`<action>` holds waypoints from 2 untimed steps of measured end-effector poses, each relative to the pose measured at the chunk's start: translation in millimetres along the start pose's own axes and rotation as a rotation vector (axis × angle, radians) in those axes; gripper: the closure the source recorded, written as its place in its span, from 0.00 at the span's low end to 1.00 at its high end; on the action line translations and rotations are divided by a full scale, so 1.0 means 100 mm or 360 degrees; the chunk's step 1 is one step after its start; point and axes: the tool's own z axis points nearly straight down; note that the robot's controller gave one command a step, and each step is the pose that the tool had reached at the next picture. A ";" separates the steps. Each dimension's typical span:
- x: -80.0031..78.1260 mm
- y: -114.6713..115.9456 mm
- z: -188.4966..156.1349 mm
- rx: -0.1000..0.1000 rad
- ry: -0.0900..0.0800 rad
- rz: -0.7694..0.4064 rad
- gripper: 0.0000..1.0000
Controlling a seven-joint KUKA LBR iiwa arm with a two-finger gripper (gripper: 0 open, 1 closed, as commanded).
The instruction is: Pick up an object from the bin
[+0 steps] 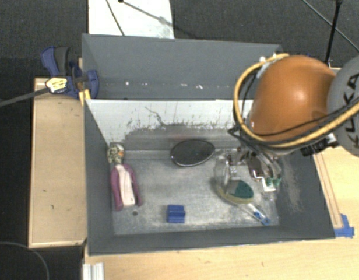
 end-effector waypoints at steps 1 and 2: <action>0.00 0.04 0.91 0.0001 0.0026 -0.0118 1.00; -0.02 0.04 0.87 0.0000 0.0013 -0.0114 0.00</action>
Offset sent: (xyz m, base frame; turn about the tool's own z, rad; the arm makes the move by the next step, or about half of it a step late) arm 0.0019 0.0037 -0.0869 -0.0747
